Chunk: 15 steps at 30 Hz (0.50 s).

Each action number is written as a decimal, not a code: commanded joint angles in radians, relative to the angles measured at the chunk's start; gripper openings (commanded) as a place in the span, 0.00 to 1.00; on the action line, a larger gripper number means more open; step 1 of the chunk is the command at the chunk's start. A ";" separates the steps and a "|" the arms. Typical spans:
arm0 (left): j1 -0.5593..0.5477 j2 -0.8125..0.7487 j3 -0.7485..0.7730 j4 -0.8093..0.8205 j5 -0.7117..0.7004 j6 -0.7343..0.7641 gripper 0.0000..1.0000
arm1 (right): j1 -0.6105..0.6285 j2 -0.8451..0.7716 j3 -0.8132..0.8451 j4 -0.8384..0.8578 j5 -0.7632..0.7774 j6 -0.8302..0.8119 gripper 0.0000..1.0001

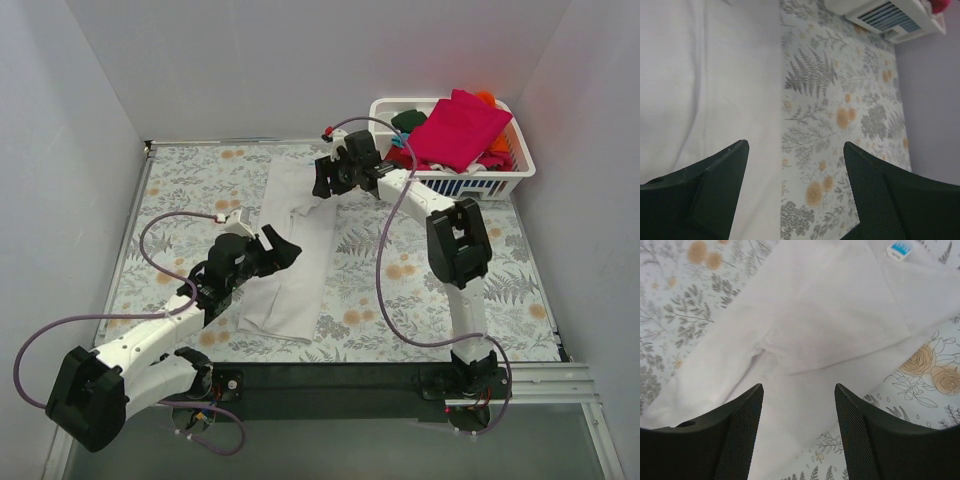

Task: Fold and stack the t-shirts
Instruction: Fold the tshirt

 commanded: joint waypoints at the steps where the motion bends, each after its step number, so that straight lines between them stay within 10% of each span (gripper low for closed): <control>1: -0.003 -0.043 0.030 -0.305 -0.305 0.026 0.71 | 0.033 -0.182 -0.126 0.139 -0.017 -0.005 0.54; 15: -0.003 -0.060 -0.075 -0.269 -0.168 -0.003 0.72 | 0.164 -0.210 -0.368 0.169 0.077 0.037 0.52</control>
